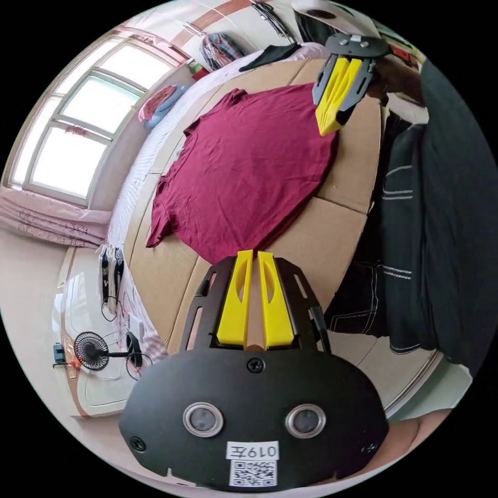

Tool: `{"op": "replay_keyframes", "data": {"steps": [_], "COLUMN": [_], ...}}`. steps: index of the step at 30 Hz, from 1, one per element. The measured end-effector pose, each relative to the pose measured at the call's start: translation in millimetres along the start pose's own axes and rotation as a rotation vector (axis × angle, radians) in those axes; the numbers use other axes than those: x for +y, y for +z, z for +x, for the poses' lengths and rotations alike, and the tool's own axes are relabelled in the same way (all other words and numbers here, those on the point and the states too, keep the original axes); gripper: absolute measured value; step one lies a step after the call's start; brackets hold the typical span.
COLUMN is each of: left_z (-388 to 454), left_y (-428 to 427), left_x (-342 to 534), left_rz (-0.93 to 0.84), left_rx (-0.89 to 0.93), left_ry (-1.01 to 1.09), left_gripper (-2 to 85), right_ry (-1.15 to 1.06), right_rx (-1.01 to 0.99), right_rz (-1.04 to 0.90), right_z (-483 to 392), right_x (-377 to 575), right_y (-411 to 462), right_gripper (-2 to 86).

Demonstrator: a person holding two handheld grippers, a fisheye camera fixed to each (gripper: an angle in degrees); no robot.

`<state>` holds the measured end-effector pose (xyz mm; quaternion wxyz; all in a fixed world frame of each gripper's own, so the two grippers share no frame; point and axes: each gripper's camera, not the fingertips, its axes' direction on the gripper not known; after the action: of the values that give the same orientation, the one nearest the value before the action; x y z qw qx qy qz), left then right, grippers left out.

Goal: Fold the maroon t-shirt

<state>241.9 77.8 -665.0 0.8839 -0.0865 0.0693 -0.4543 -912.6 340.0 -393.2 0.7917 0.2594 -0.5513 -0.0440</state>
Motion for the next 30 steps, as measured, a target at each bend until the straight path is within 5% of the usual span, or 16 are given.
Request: {"op": "replay_keyframes", "data": {"steps": [8, 15, 30], "left_z": [37, 74, 64], "left_y": [0, 29, 71], "left_x": [-101, -154, -187], "left_rz": [0.336, 0.291, 0.245], "left_rx": [0.214, 0.238, 0.281], "left_ry": [0.001, 0.162, 0.134], "left_gripper": [1.3, 1.9, 0.9], "right_ry": [-0.054, -0.116, -0.185], "right_rx": [0.249, 0.312, 0.316], "right_rz": [-0.1, -0.2, -0.222], "right_z": [12, 8, 13], "right_x": [47, 60, 43], "right_y": [-50, -60, -105], "right_gripper": [3.7, 6.4, 3.9]}}
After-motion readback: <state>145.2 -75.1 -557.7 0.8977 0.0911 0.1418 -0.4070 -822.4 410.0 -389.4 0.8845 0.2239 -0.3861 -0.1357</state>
